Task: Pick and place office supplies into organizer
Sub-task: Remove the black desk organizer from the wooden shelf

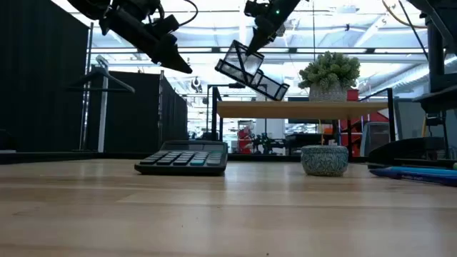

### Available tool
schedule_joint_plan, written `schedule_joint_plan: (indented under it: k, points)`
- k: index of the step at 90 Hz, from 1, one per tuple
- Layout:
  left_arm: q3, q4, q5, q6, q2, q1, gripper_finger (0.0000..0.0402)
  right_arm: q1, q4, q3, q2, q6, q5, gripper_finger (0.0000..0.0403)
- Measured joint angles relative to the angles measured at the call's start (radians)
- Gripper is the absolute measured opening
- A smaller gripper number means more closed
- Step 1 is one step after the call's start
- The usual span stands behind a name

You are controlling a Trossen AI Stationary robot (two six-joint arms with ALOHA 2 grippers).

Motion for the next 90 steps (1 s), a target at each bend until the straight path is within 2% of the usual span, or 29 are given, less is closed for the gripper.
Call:
schedule_joint_plan:
  k: [54, 90]
  points:
    - [0.0, -0.053, -0.008, -0.003, -0.034, -0.003, 0.0135, 0.141, -0.132, 0.059, -0.011, 0.08, 0.002, 0.0]
    - [0.0, -0.092, -0.019, -0.032, -0.151, -0.003, 0.0135, 0.292, -0.278, 0.059, -0.014, 0.245, 0.001, 0.0]
